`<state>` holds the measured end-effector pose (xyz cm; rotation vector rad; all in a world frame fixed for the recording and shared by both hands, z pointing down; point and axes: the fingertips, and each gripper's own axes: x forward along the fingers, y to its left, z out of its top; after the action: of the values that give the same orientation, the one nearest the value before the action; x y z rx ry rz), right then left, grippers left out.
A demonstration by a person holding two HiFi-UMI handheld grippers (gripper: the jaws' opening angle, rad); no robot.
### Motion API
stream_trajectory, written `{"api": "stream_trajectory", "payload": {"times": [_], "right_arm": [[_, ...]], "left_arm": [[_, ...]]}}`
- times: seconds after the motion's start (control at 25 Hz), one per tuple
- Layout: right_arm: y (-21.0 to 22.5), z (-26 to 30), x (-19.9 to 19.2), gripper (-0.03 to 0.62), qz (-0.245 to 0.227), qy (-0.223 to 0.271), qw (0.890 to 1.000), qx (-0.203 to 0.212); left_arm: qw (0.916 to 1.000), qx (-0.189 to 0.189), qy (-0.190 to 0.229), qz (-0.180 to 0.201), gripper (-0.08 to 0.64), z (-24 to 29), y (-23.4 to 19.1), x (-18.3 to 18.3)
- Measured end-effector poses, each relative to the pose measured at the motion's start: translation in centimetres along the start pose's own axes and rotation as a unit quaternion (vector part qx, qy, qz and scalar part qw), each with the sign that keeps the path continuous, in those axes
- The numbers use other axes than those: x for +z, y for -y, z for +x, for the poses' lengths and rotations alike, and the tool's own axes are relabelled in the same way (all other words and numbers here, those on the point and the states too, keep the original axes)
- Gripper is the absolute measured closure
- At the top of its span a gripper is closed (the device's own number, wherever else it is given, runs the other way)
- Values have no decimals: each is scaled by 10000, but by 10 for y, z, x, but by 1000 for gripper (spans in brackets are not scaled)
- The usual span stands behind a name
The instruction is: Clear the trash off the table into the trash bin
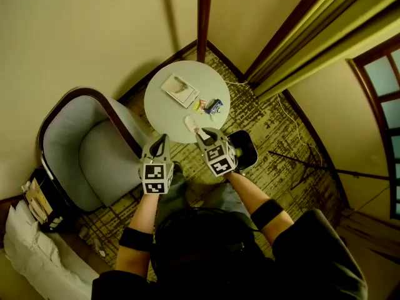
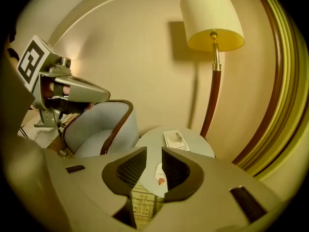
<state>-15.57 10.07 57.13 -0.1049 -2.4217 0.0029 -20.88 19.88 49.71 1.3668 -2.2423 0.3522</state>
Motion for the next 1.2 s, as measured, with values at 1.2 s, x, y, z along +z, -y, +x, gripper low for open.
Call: {"api": "stream_trajectory", "payload": {"times": [1.2], "right_arm": [[59, 233, -174, 405, 780, -1969, 9762, 468]], "left_arm": [[9990, -194, -400, -46, 560, 118, -29, -68]]}}
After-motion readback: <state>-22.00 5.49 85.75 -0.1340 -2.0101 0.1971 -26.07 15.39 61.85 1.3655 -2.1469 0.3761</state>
